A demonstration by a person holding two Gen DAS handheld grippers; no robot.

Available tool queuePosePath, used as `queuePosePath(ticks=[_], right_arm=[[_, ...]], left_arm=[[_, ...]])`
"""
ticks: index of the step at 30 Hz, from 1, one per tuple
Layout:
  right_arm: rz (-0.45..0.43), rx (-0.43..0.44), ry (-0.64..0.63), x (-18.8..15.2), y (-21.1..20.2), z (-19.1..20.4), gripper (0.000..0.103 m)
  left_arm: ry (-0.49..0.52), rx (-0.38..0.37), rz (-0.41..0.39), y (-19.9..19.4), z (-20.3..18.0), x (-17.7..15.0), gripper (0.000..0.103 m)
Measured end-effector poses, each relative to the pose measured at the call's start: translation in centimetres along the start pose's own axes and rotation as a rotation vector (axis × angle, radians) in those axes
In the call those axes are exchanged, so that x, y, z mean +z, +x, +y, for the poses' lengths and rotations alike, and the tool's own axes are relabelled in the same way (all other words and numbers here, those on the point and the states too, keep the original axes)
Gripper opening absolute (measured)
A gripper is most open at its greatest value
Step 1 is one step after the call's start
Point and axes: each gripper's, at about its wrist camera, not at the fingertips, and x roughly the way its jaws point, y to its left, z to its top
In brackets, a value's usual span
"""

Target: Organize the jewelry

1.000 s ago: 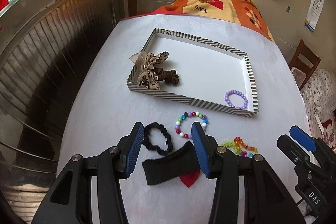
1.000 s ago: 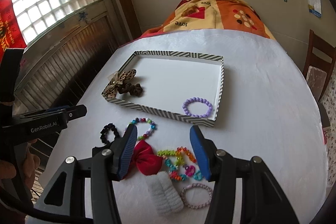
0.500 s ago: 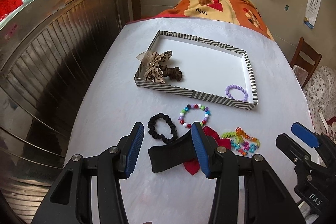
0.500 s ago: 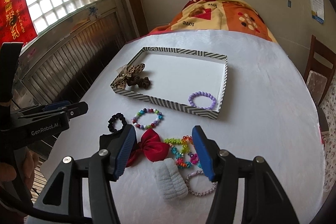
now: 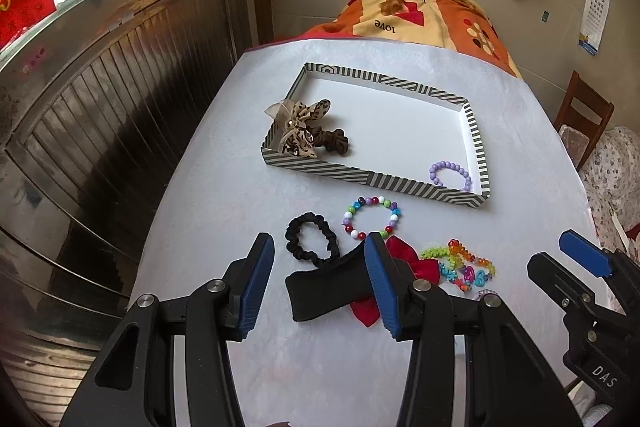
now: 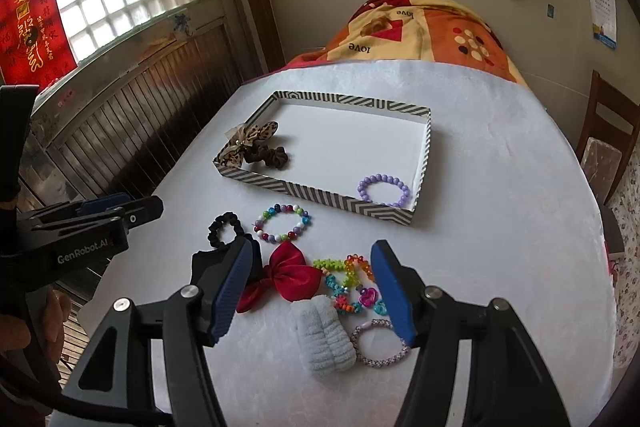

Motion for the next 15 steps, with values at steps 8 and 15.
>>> queuePosePath(ticks=[8, 15], right_arm=[[-0.001, 0.002, -0.006, -0.22, -0.25, -0.03, 0.065], [-0.006, -0.001, -0.015, -0.29, -0.52, 0.06, 0.065]], left_arm=[[0.002, 0.007, -0.011, -0.45, -0.27, -0.35, 0.037], [0.004, 0.016, -0.024, -0.87, -0.25, -0.39, 0.037]])
